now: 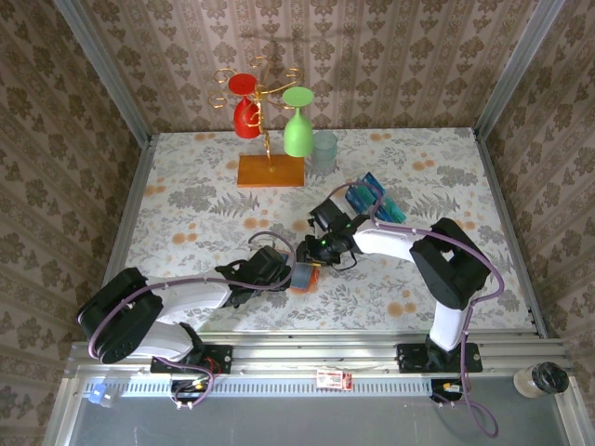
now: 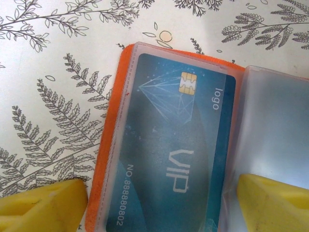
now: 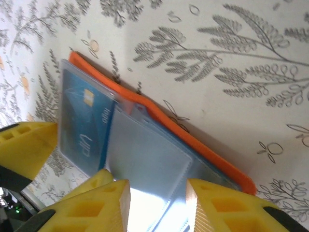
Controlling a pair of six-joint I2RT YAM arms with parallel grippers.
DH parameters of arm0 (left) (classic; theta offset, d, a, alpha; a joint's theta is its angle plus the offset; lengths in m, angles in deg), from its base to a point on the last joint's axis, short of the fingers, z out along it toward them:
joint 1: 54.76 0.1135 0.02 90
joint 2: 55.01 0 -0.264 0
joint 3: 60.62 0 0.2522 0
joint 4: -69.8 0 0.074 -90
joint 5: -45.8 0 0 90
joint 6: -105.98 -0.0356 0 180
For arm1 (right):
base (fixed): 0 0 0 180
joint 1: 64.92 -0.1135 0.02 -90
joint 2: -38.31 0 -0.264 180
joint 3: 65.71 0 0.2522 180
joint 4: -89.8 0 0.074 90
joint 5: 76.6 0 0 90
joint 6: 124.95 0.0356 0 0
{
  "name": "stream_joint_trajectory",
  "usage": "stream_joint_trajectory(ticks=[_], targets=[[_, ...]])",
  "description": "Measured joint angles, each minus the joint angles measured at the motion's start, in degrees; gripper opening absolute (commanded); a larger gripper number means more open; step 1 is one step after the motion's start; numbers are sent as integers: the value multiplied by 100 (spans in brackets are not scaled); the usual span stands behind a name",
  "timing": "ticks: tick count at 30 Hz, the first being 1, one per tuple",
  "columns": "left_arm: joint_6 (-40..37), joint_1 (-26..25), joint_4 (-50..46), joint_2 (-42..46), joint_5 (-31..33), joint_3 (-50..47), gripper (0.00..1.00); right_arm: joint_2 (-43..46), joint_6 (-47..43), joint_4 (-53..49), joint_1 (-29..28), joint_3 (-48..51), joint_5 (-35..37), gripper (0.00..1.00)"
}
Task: Put the credit cards into the card holder
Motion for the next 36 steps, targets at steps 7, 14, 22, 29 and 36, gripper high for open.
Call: stream_joint_trajectory(ticks=[7, 14, 22, 29, 36], targets=[[0, -2, 76, 15, 15, -46, 84, -2, 127, 52, 0, 68, -2, 37], [0, -4, 105, 26, 15, -61, 83, -136, 129, 142, 0, 66, -11, 37], [2, -2, 122, 26, 17, -68, 84, -361, 105, 131, 7, -234, -72, 36], [57, -9, 166, 138, -83, -96, 97, -389, 61, 103, 11, -426, -219, 36], [107, 83, -407, 916, -186, -98, 100, -315, 85, 98, -17, -450, -330, 42]])
